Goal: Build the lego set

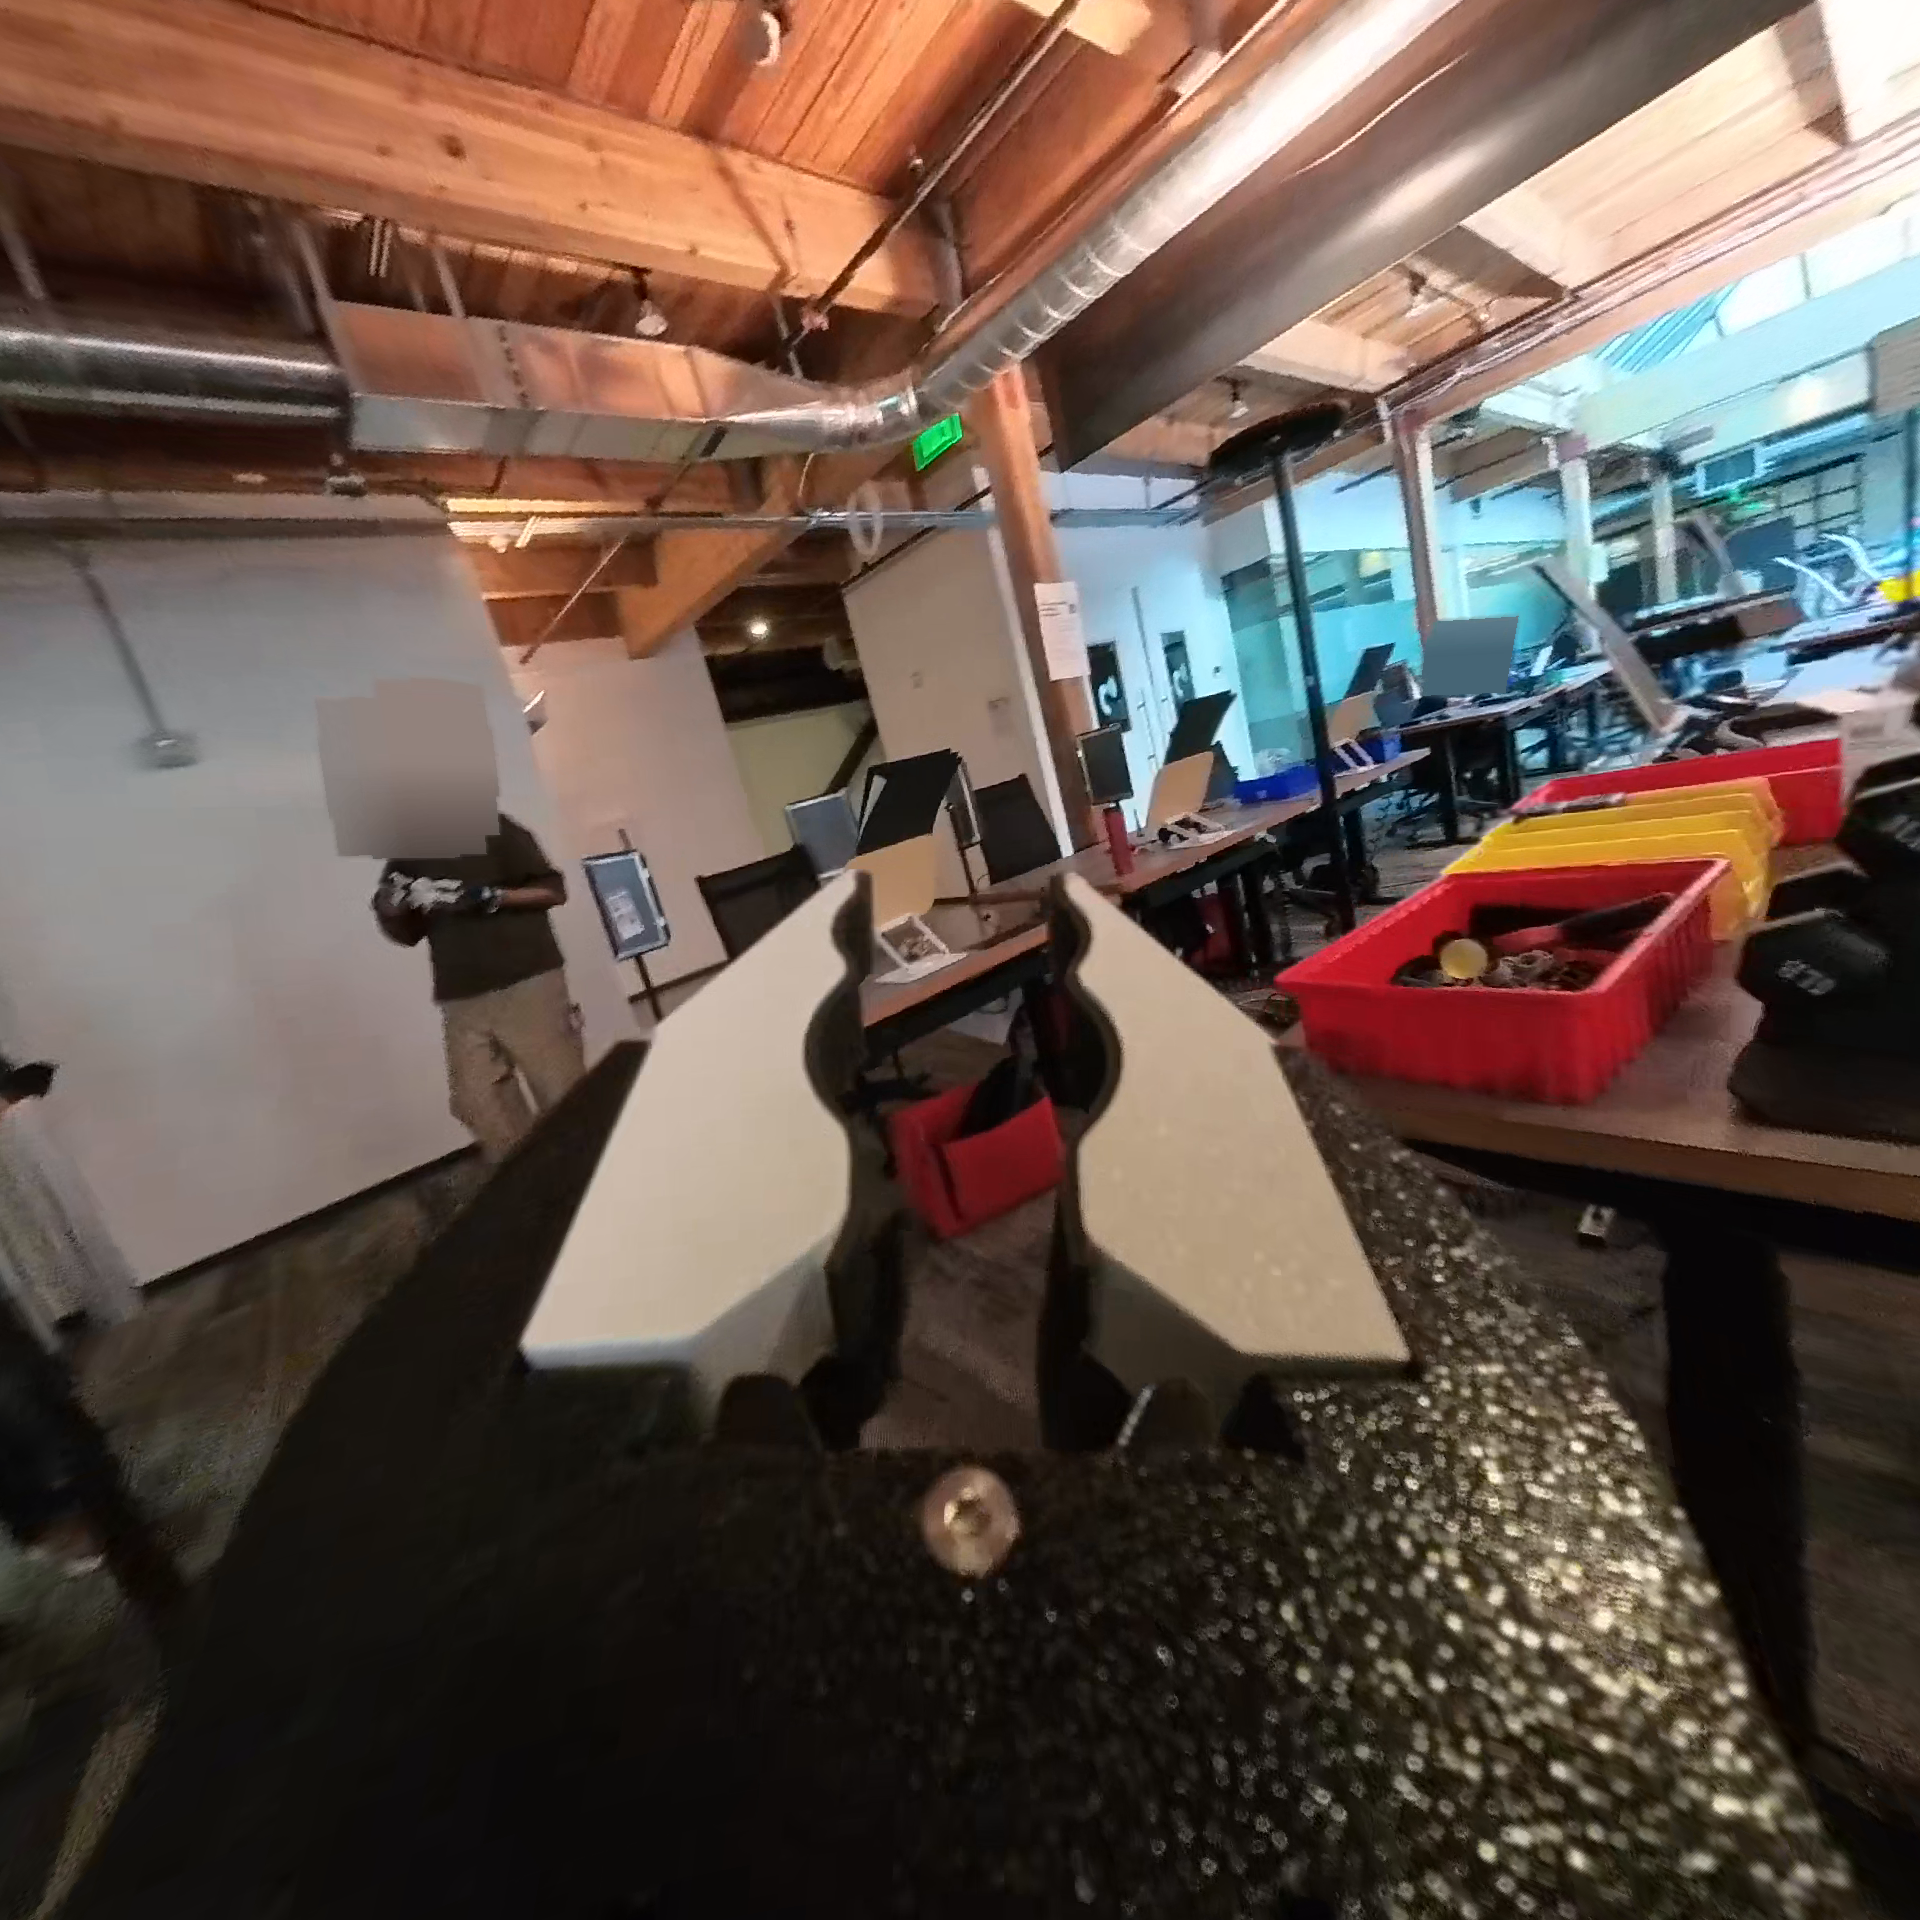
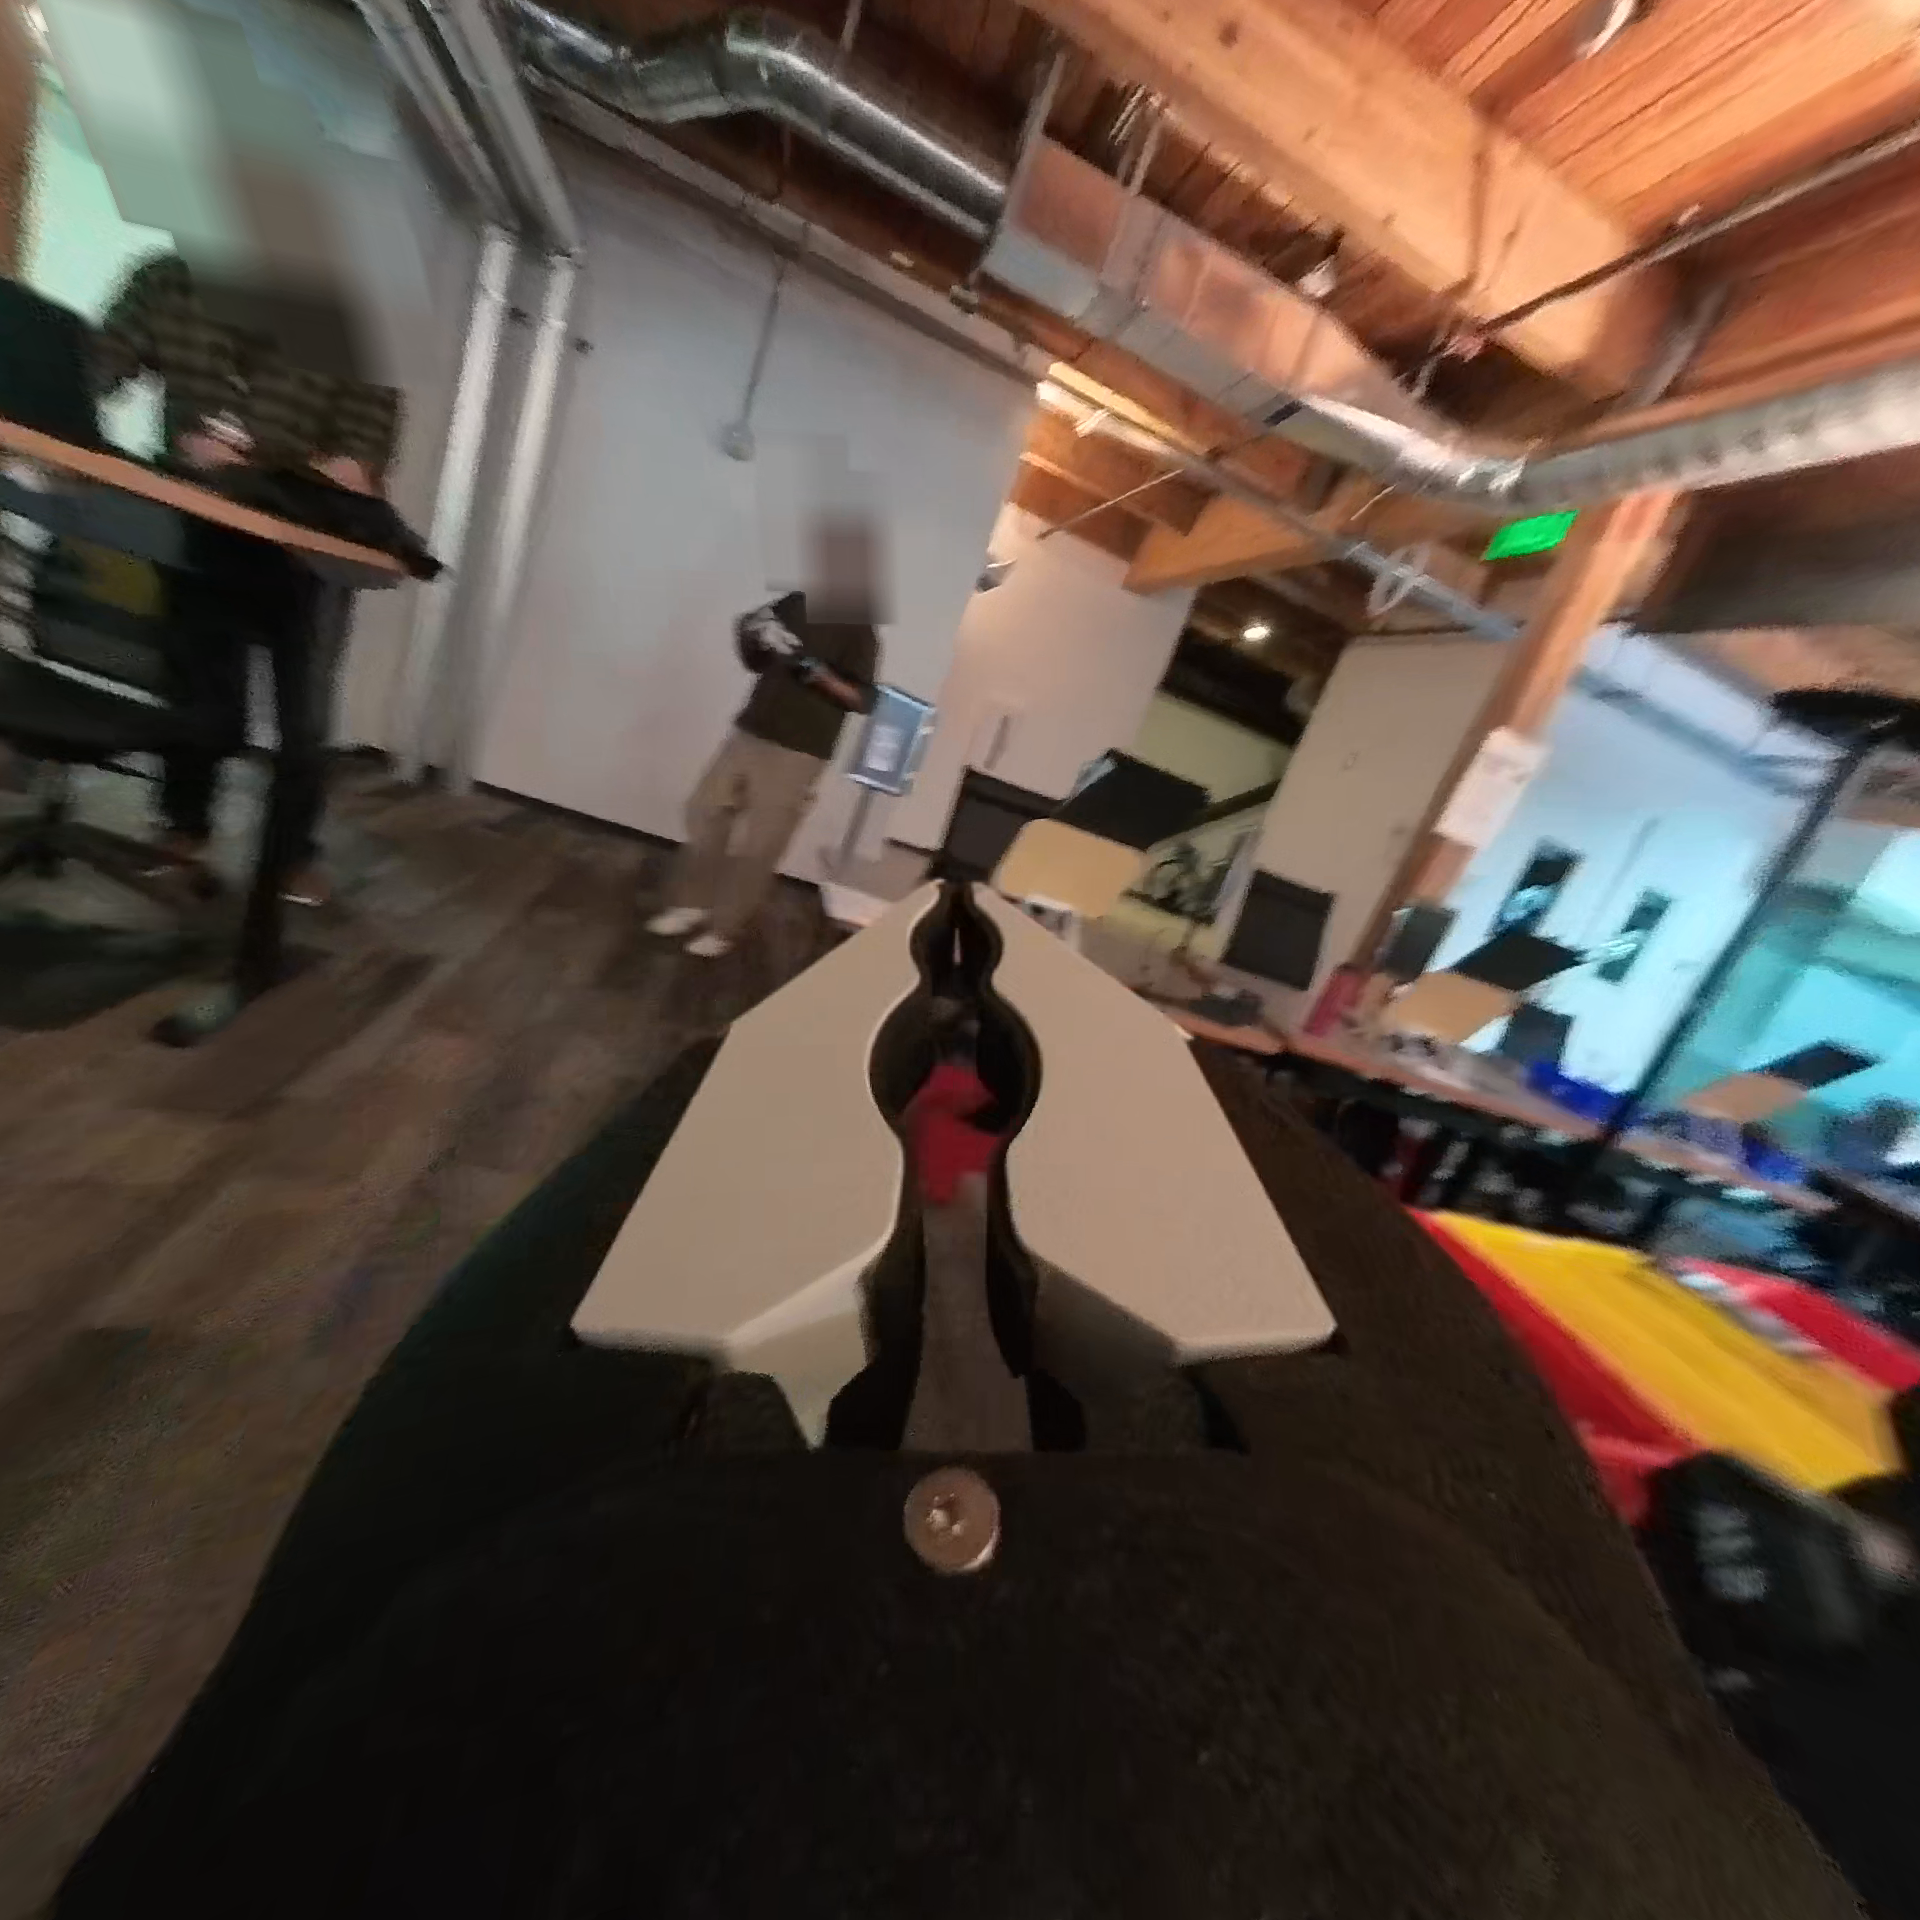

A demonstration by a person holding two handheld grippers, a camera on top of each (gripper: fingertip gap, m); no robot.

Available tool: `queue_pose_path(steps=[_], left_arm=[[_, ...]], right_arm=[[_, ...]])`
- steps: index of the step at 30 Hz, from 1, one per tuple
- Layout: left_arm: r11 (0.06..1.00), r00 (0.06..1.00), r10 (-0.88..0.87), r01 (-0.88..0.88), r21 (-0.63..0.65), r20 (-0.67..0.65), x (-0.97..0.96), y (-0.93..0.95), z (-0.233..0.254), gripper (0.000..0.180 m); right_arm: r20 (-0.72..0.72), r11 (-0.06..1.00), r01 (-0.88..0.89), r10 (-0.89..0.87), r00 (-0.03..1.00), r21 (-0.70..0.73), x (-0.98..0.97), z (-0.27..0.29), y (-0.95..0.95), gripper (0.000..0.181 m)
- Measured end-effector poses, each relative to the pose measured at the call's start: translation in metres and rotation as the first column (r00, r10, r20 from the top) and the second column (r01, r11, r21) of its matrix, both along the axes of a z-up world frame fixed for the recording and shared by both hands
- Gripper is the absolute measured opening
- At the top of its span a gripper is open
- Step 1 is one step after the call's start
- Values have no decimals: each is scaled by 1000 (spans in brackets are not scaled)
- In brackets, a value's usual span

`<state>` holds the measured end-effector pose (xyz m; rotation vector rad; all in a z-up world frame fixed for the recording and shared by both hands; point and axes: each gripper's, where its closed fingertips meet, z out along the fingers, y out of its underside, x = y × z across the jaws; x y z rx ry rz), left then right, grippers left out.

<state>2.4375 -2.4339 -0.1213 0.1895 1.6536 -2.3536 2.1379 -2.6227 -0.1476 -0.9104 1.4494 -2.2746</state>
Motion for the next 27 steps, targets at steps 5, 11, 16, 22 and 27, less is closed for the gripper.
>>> queue_pose_path(steps=[5,11,16,22,27], left_arm=[[998,997,-56,56,0,45,46,-136,-12,7],[989,989,-148,149,-19,29,100,-308,16,0],[983,983,-182,181,-41,-7,144,-412,16,0],[993,989,-109,104,-56,-96,233,-542,-12,38],[964,961,-266,265,-27,-75,279,-686,-10,32]], right_arm=[[-96,951,290,-300,949,-104,-36,11,-147,0],[-55,851,473,-497,866,-229,-46,66,-285,0],[-41,717,571,-636,771,-401,-34,119,-364,0],[98,551,653,-721,686,-519,-7,156,-414,0],[217,341,779,-832,511,-526,8,167,-440,0]])
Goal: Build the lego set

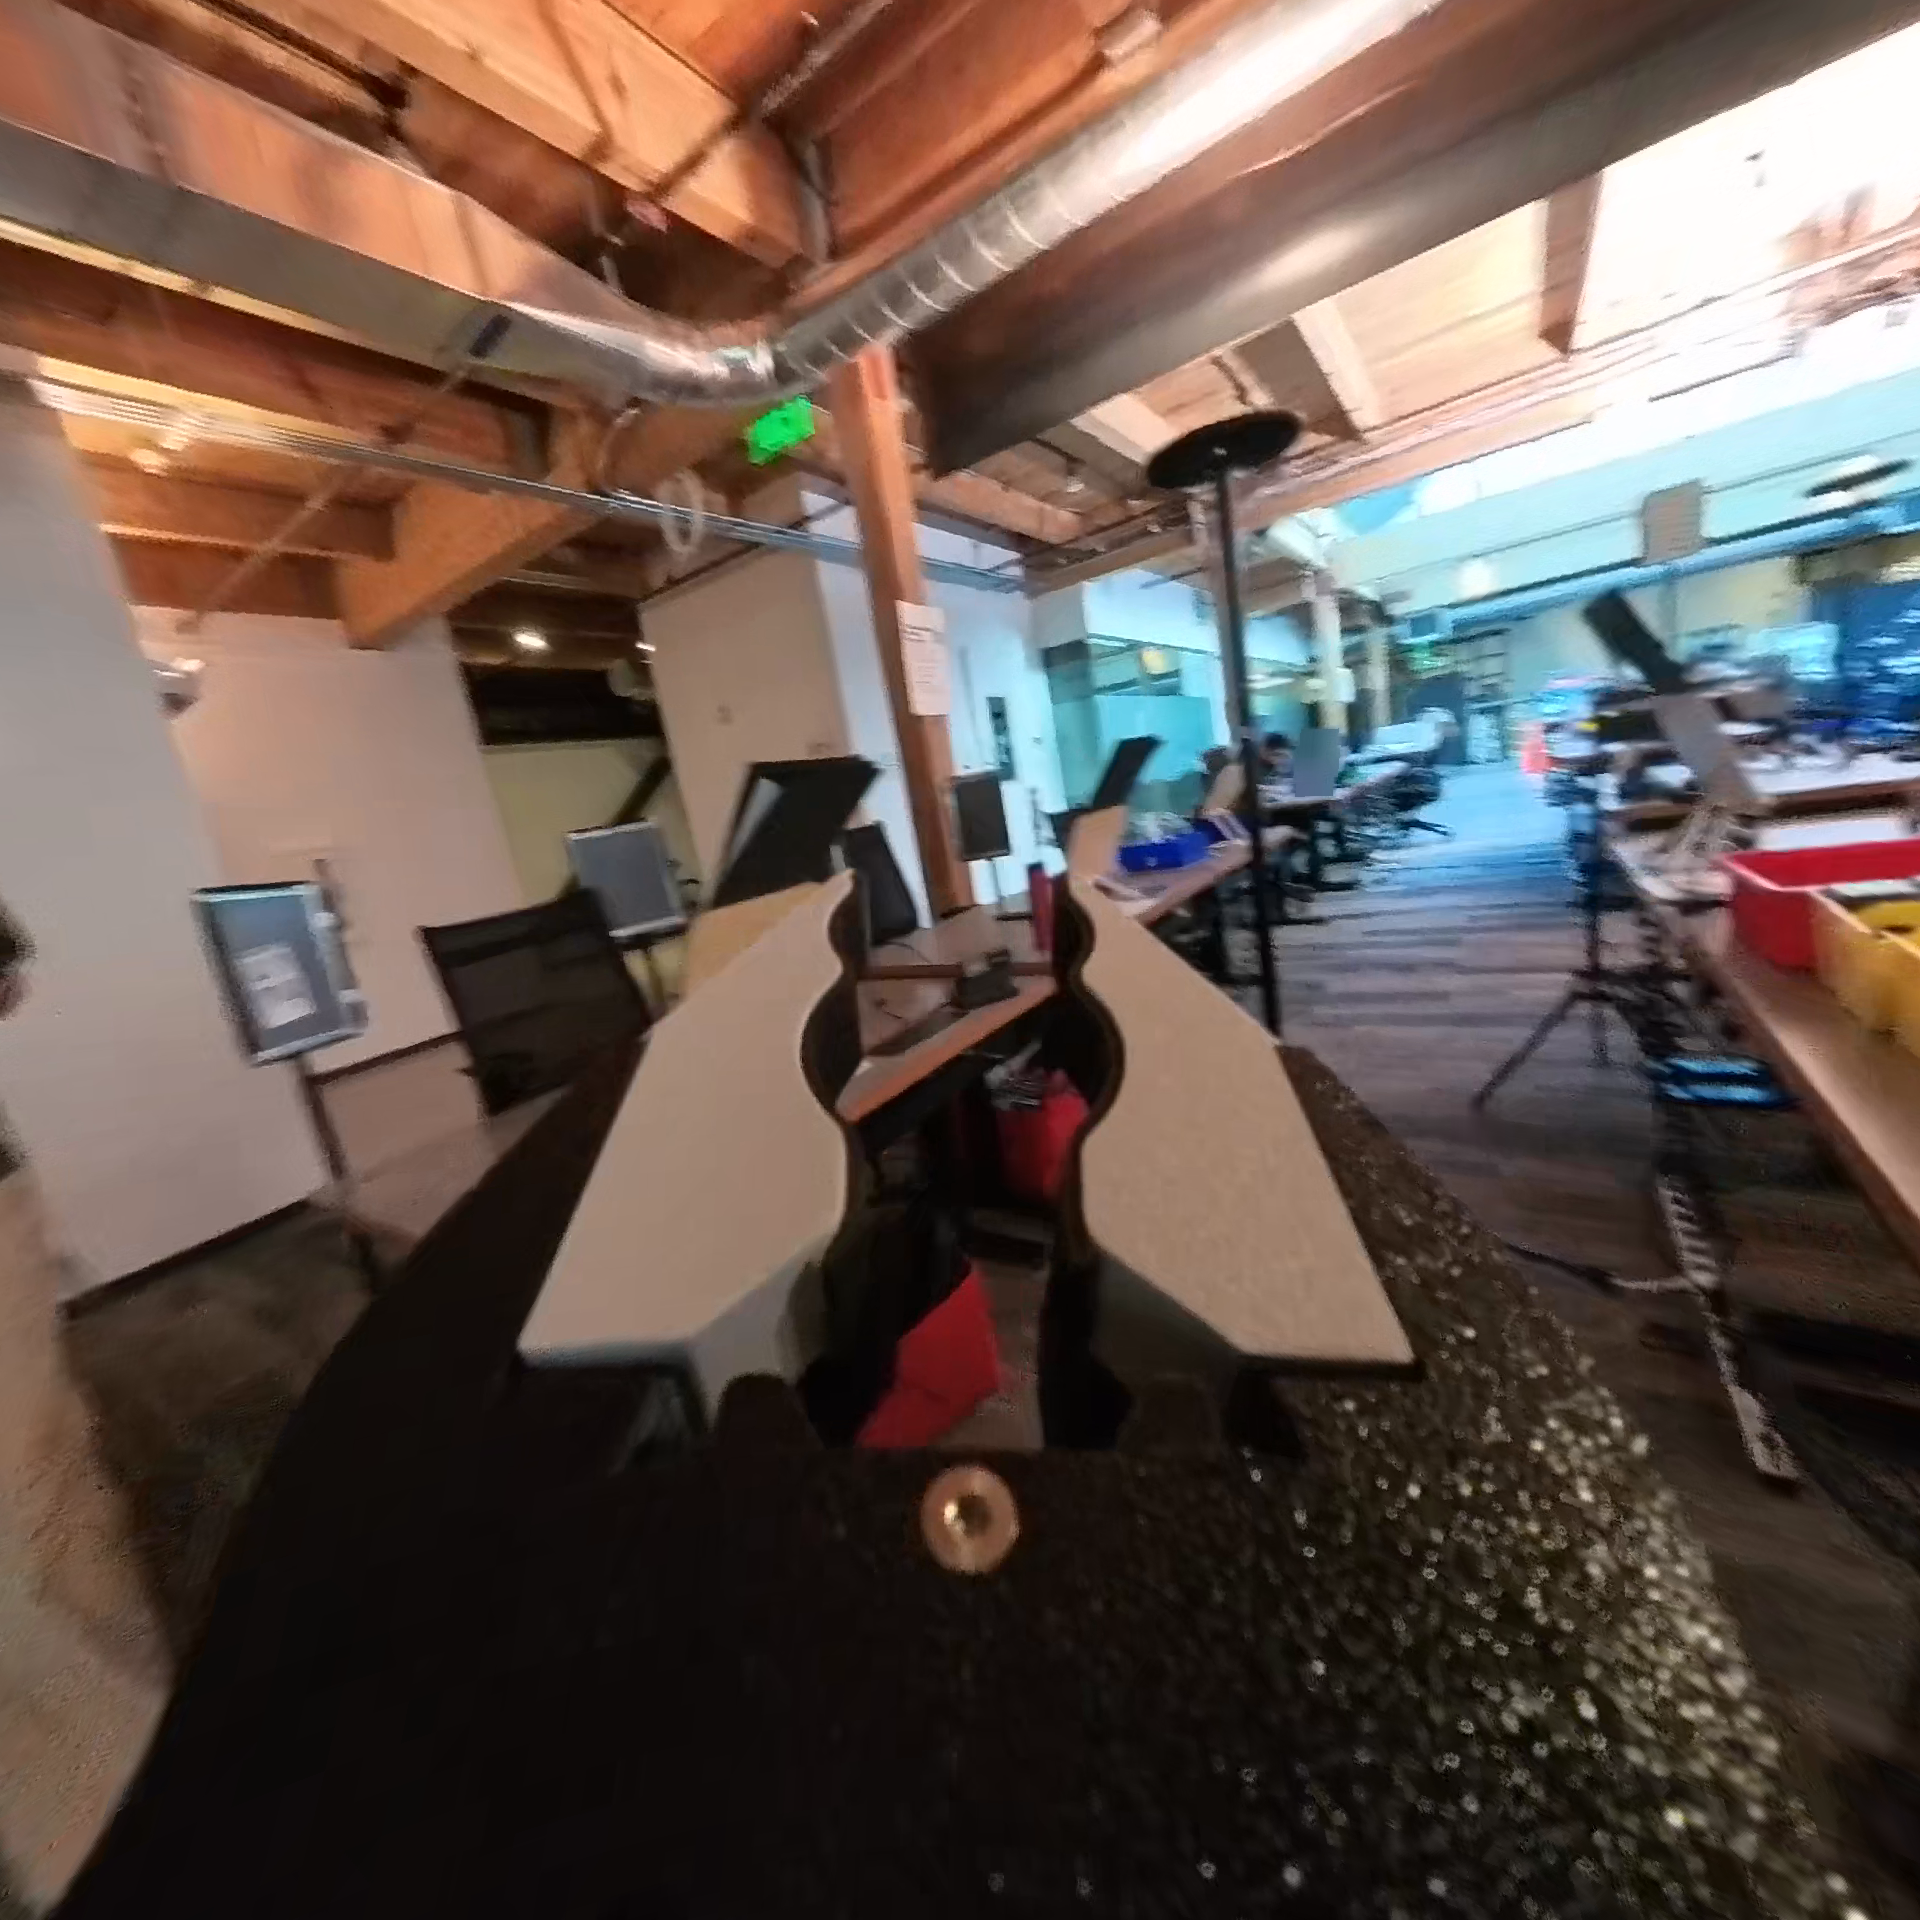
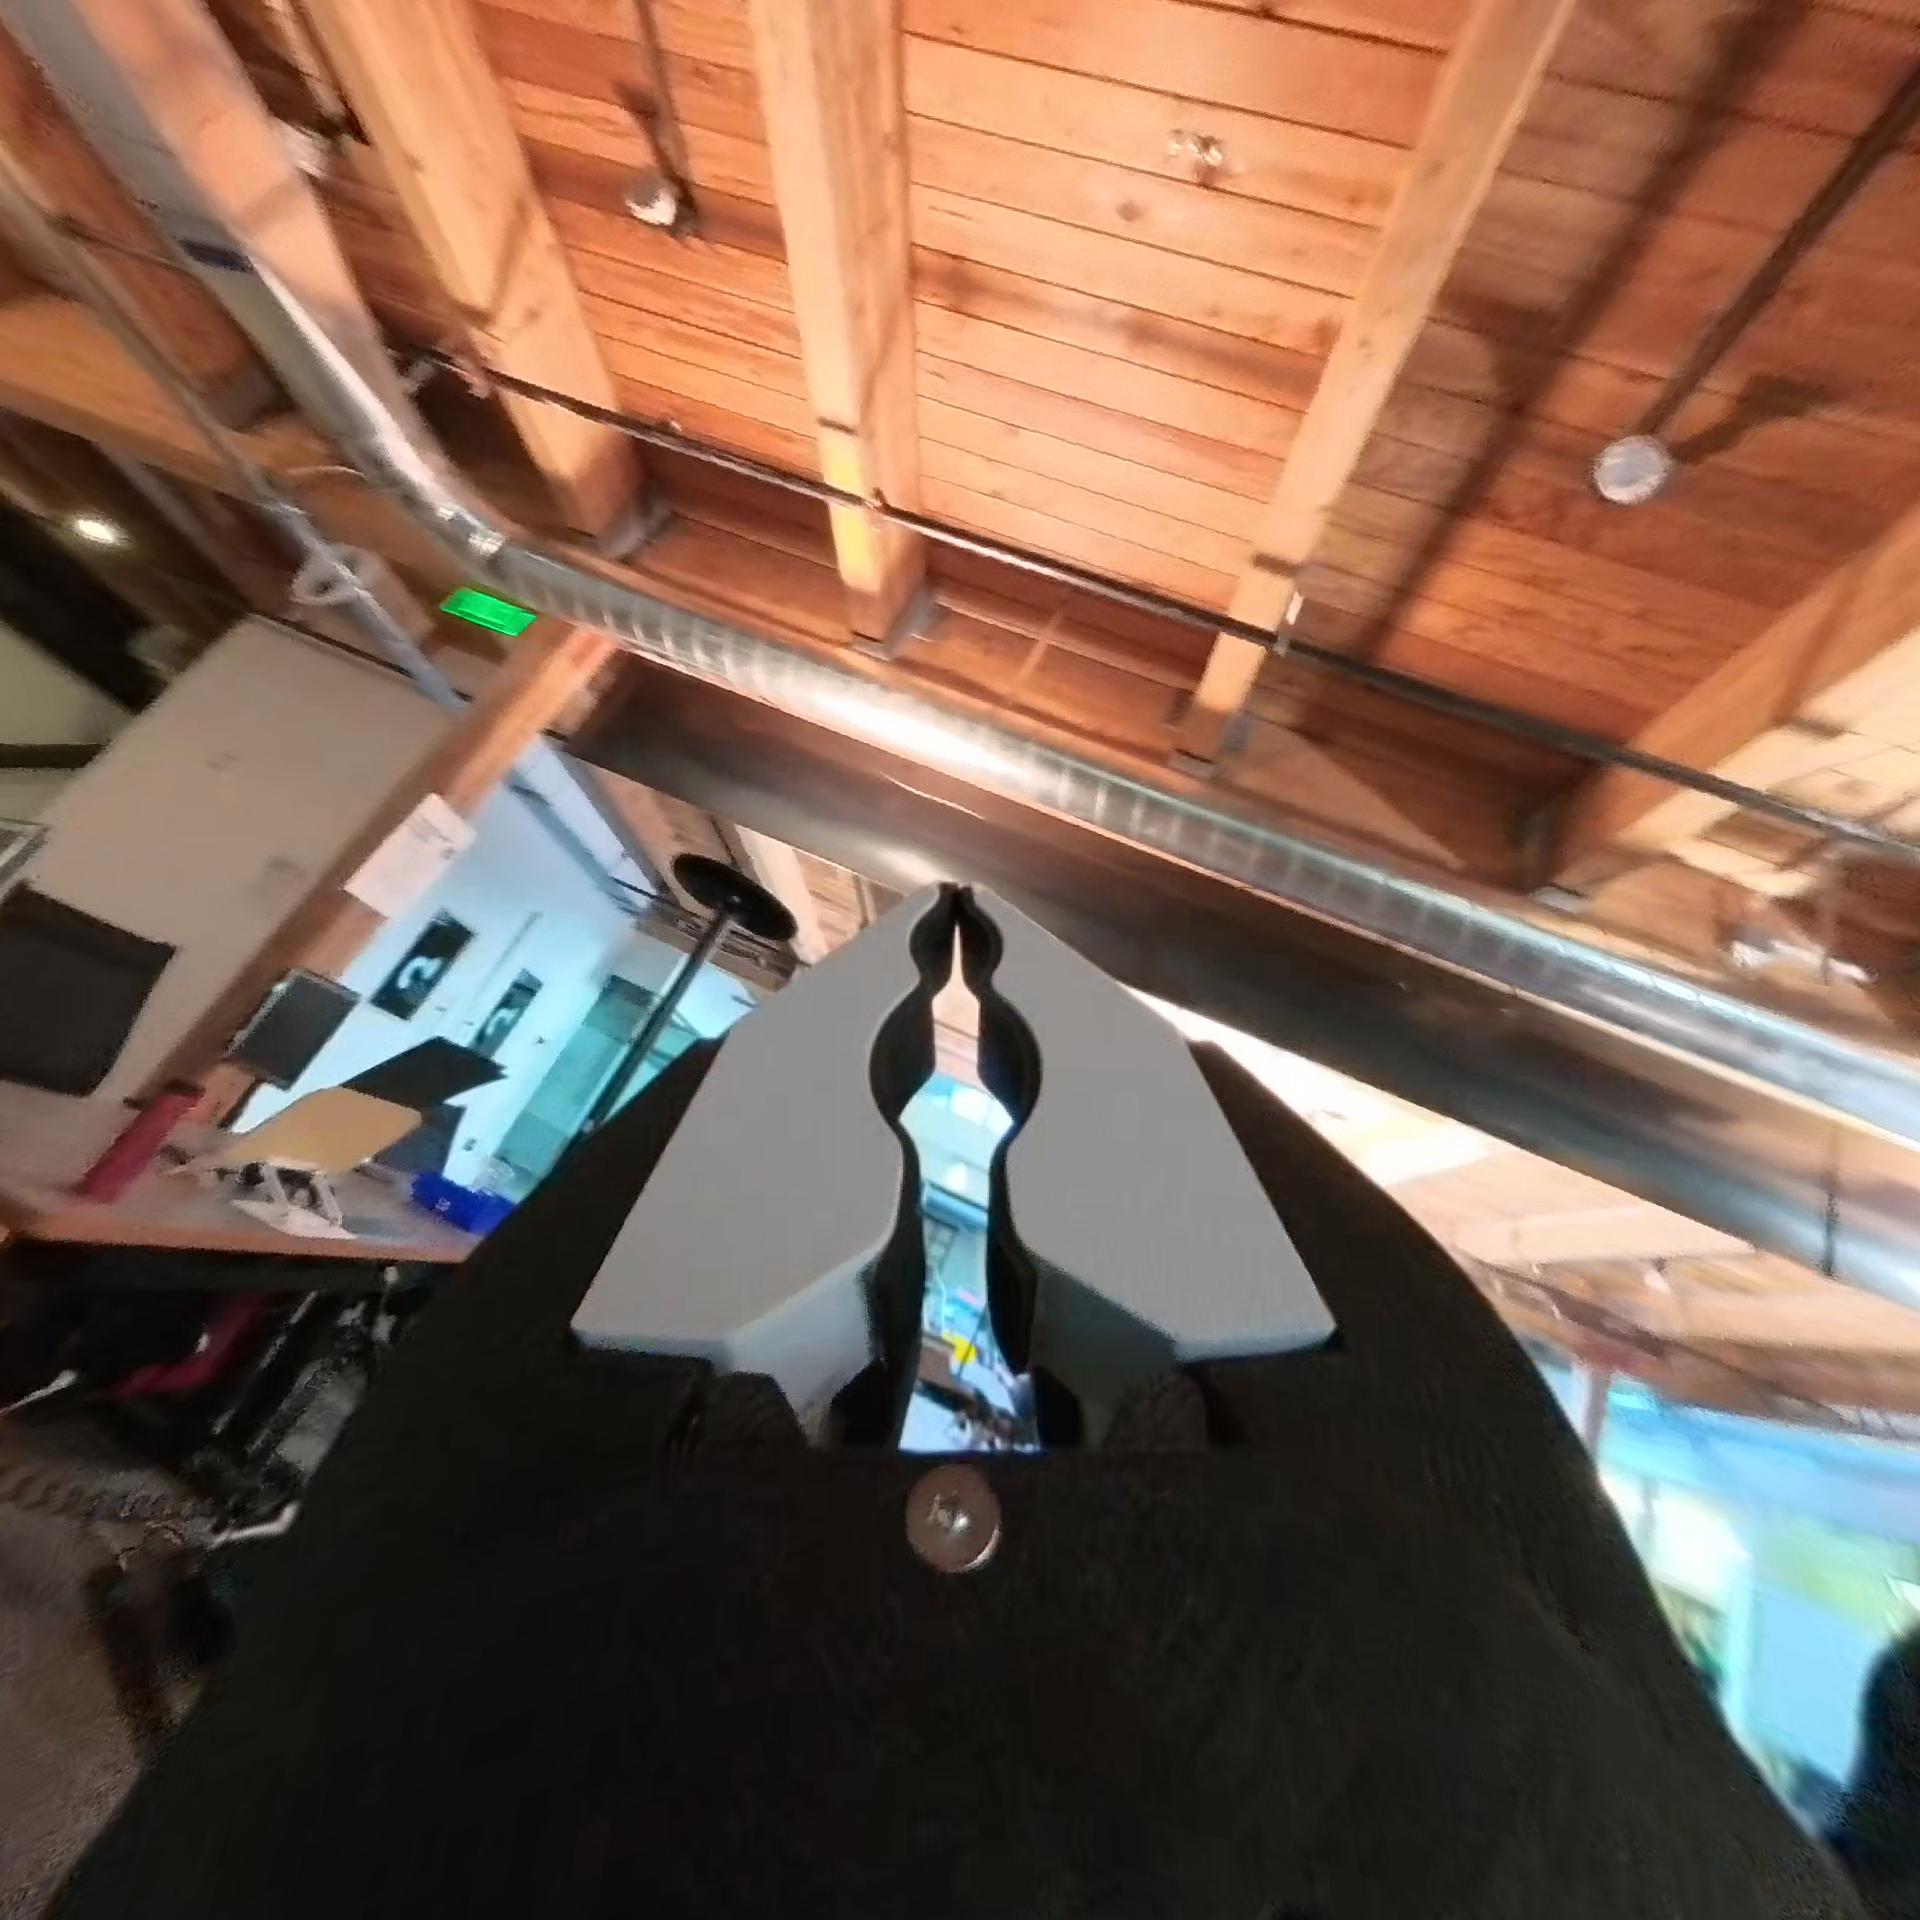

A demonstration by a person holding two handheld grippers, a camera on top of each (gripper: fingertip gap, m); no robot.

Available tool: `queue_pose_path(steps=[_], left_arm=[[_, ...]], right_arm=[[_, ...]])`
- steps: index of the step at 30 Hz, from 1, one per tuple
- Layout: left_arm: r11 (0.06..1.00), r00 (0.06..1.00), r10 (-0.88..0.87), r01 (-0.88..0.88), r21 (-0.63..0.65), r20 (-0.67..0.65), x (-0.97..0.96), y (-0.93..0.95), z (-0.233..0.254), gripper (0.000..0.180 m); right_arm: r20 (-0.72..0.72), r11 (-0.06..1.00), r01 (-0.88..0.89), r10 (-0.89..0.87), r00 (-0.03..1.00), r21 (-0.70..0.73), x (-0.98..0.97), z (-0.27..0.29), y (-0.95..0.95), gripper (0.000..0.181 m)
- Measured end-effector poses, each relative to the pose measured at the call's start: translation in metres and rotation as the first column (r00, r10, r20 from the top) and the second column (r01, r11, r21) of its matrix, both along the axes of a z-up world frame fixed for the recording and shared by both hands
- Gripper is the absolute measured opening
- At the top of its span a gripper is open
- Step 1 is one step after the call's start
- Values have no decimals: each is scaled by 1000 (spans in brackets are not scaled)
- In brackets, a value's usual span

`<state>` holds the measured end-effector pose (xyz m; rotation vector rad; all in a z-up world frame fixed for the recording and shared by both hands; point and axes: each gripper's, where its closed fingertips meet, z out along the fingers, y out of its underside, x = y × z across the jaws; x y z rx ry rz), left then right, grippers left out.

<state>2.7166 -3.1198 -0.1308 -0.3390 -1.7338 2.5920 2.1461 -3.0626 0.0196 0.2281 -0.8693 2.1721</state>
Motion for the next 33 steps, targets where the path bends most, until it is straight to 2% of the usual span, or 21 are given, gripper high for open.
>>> queue_pose_path(steps=[3,7,11,15,19,23,26,30,33], left_arm=[[983,984,-177,176,50,25,-3,-84,10,32],[920,924,-379,370,125,55,-42,-189,2,33],[787,798,-603,598,153,-18,-127,-270,-8,34],[546,566,-824,809,217,-34,-252,-320,-26,31],[393,393,-918,882,262,51,-370,-349,-32,31],[195,184,-981,939,284,65,-472,-360,-23,32],[44,21,-997,950,308,76,-540,-356,-31,34],[-281,-293,-956,887,366,-23,-622,-313,-53,42],[-482,-508,-861,788,384,-38,-677,-276,-67,44]], right_arm=[[102,999,37,-38,994,11,9,3,-24,0],[78,967,215,-227,971,139,12,-10,-45,0],[104,891,357,-398,911,283,-11,-36,-51,8],[175,843,393,-477,861,367,-47,-65,-57,19],[269,805,453,-566,779,383,-95,-89,-58,26],[317,773,448,-606,729,449,-126,-113,-71,31],[337,744,404,-624,705,532,-128,-135,-78,31],[422,722,340,-650,632,602,-115,-164,-74,33],[499,710,342,-687,527,616,-104,-185,-64,37]])
